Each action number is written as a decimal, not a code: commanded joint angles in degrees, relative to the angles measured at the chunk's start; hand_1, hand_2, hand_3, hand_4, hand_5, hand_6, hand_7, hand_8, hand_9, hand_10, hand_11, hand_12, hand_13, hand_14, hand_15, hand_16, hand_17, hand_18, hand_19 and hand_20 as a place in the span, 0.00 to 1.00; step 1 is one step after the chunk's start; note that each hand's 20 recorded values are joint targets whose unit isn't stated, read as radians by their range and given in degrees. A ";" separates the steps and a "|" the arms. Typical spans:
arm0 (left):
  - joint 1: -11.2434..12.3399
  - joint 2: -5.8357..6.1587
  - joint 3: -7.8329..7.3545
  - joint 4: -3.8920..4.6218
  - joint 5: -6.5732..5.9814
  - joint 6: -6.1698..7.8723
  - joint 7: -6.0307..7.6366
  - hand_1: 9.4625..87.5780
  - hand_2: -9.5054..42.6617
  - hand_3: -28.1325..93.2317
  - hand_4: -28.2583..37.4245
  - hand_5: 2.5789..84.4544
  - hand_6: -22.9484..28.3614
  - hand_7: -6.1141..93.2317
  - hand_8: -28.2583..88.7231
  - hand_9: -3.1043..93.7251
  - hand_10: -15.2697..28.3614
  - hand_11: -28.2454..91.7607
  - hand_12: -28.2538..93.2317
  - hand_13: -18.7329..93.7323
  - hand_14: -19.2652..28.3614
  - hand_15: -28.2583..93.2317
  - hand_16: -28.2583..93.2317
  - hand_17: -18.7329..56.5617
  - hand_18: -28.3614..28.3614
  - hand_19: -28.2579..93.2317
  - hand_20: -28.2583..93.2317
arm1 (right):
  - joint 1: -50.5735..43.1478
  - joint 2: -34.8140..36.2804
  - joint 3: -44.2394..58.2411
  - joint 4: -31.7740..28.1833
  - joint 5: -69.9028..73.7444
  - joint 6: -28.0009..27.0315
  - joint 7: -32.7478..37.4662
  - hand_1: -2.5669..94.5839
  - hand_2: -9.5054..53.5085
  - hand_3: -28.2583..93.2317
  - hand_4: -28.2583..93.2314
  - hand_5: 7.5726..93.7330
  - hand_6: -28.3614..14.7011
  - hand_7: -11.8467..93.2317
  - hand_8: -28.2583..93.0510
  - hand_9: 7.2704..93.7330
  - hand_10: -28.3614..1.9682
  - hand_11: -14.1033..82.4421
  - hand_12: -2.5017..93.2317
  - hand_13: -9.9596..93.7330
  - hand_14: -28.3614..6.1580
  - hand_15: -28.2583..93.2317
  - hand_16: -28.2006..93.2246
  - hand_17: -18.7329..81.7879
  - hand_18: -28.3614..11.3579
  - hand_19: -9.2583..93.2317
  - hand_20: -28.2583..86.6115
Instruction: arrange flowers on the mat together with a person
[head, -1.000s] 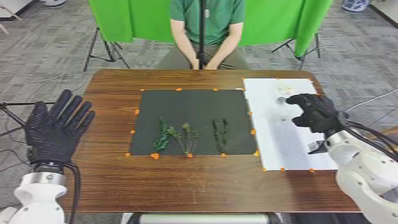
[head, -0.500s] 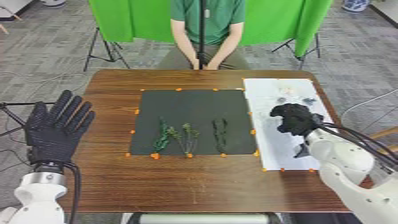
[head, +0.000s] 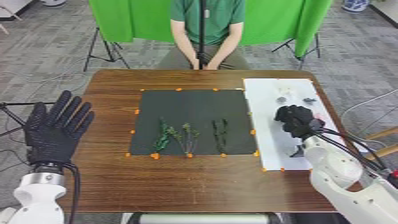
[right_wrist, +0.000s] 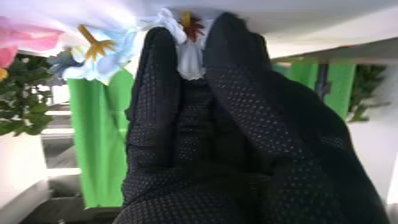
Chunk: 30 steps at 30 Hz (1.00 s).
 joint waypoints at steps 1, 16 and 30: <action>0.85 0.09 0.19 0.17 -0.23 0.33 -0.39 0.20 0.42 0.79 0.00 0.46 0.59 0.17 0.17 0.38 0.65 0.36 0.30 0.38 0.71 0.43 0.19 0.19 0.72 0.45 0.33 | -2.67 0.59 -0.02 0.57 1.10 4.38 -0.87 0.79 0.00 0.76 0.01 0.60 0.74 0.49 0.19 0.72 0.74 0.27 0.50 0.77 0.87 0.45 0.65 0.64 0.92 1.00 0.13; 1.18 0.28 0.08 0.15 -0.23 0.54 -0.19 0.20 0.42 0.79 0.00 0.46 0.59 0.17 0.17 0.38 0.65 0.36 0.30 0.38 0.71 0.43 0.19 0.19 0.72 0.44 0.33 | 8.59 -0.92 -6.04 -12.03 8.17 11.87 -7.51 0.79 0.00 0.77 0.01 0.60 0.72 0.52 0.24 0.73 0.73 0.28 0.52 0.78 0.87 0.45 0.67 0.66 1.00 1.00 0.11; 2.34 -0.91 0.28 1.68 -1.33 2.08 0.02 0.21 0.42 0.79 0.00 0.46 0.59 0.17 0.17 0.38 0.65 0.36 0.30 0.38 0.71 0.43 0.19 0.19 0.73 0.44 0.33 | 26.42 -22.40 -25.82 -2.35 13.04 3.67 -18.56 0.79 0.00 0.77 0.01 0.60 0.72 0.52 0.24 0.72 0.74 0.28 0.52 0.78 0.87 0.45 0.67 0.66 1.00 1.00 0.11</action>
